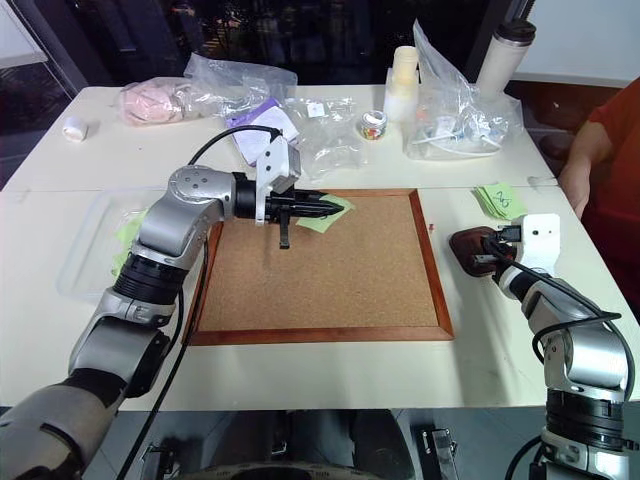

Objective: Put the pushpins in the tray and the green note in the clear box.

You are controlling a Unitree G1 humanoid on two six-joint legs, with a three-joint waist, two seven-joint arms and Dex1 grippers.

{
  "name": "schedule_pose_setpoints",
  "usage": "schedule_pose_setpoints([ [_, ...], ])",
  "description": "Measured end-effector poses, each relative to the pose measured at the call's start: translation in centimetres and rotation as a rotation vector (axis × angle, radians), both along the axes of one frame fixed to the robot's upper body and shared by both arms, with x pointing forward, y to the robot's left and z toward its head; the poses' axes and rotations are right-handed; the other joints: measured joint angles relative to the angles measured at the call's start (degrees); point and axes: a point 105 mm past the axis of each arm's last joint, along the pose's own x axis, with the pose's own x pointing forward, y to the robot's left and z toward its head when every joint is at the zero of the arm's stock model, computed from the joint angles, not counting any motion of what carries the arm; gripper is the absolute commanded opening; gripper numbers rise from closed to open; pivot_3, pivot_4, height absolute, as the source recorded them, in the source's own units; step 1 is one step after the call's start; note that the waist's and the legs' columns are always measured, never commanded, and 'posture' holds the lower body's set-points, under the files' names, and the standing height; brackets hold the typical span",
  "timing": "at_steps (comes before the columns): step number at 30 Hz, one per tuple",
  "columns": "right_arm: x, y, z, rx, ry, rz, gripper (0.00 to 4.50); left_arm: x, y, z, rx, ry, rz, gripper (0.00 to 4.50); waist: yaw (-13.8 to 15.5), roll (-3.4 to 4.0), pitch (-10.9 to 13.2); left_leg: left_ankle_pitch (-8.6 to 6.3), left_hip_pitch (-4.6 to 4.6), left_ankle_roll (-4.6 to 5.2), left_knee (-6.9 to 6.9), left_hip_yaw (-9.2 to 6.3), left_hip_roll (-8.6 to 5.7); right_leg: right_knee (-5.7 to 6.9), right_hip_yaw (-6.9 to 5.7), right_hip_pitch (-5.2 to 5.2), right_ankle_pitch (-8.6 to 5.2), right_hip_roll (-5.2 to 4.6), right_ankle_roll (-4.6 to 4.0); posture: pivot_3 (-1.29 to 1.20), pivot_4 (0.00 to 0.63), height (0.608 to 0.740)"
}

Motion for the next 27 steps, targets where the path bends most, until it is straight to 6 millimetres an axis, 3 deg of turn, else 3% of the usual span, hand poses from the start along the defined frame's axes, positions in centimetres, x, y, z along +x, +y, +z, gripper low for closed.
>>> schedule_pose_setpoints([
  [7, -0.1, -0.2, -0.1, -0.017, -0.001, -0.008, 4.33, 0.0, 0.2, -1.0, 0.006, 0.020, 0.014, 0.00, 0.02, 0.00, 0.00, 0.02, 0.00, -0.04, 0.01, 0.01, 0.00, 0.01, 0.00, 0.00, 0.00, 0.00, 0.00, 0.00, 0.150, 0.734],
  [22, -0.1, -1.0, 0.5, -0.039, -0.032, -0.053, 4.43, 0.1, 0.2, -1.0, 0.003, 0.011, 0.027, 0.00, 0.02, 0.00, 0.00, 0.03, 0.00, -0.05, 0.01, 0.01, 0.00, 0.02, 0.00, 0.00, 0.00, 0.00, 0.00, 0.00, 0.150, 0.734],
  [27, 0.0, -1.6, -0.7, -0.145, -0.004, -0.056, 4.43, 0.1, 0.2, -1.3, 0.002, 0.019, 0.035, 0.00, 0.00, 0.01, 0.00, 0.03, 0.00, -0.05, 0.02, 0.01, 0.00, 0.02, 0.00, 0.00, 0.00, 0.00, 0.00, 0.00, 0.150, 0.734],
])
